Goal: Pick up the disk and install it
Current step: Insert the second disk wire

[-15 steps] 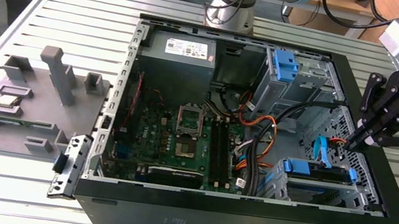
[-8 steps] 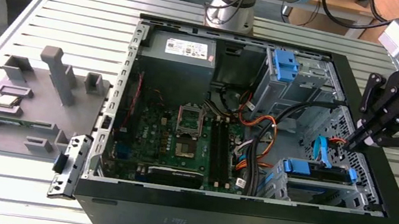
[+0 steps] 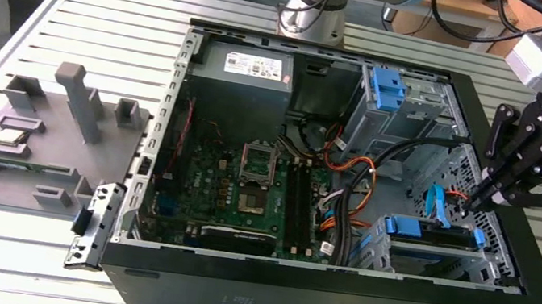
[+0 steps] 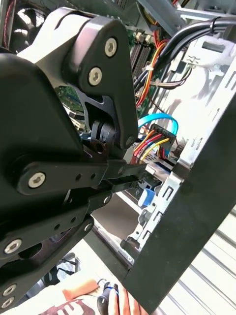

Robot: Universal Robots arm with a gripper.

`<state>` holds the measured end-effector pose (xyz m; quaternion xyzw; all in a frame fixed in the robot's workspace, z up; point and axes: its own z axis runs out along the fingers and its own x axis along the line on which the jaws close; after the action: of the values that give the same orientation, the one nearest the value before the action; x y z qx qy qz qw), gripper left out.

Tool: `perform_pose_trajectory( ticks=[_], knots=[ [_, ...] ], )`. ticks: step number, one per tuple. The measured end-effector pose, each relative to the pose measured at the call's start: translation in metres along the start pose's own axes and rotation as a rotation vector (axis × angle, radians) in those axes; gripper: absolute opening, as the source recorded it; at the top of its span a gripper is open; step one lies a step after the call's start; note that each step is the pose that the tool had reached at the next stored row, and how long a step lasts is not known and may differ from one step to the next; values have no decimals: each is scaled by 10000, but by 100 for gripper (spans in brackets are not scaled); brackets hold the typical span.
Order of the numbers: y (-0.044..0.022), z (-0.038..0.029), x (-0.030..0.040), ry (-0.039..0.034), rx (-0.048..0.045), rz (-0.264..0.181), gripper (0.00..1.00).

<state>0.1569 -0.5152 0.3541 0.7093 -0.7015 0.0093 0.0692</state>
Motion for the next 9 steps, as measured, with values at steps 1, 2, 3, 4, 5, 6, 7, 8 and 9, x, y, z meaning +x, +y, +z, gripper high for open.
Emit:
perform_pose_trajectory(
  ticks=[1, 2, 3, 4, 5, 6, 7, 8, 9],
  knots=[
    [5, 3, 7, 1, 50, -8, 17],
    [10, 7, 13, 2, 104, -19, 17],
    [13, 10, 19, 3, 163, -31, 17],
    [17, 14, 25, 6, 221, -42, 17],
    [23, 17, 32, 9, 276, -48, 17],
    [31, 21, 41, 11, 326, -50, 17],
    [43, 27, 51, 11, 371, -50, 17],
    [55, 34, 59, 9, 409, -50, 17],
    [69, 40, 67, 10, 442, -51, 17]
  ],
)
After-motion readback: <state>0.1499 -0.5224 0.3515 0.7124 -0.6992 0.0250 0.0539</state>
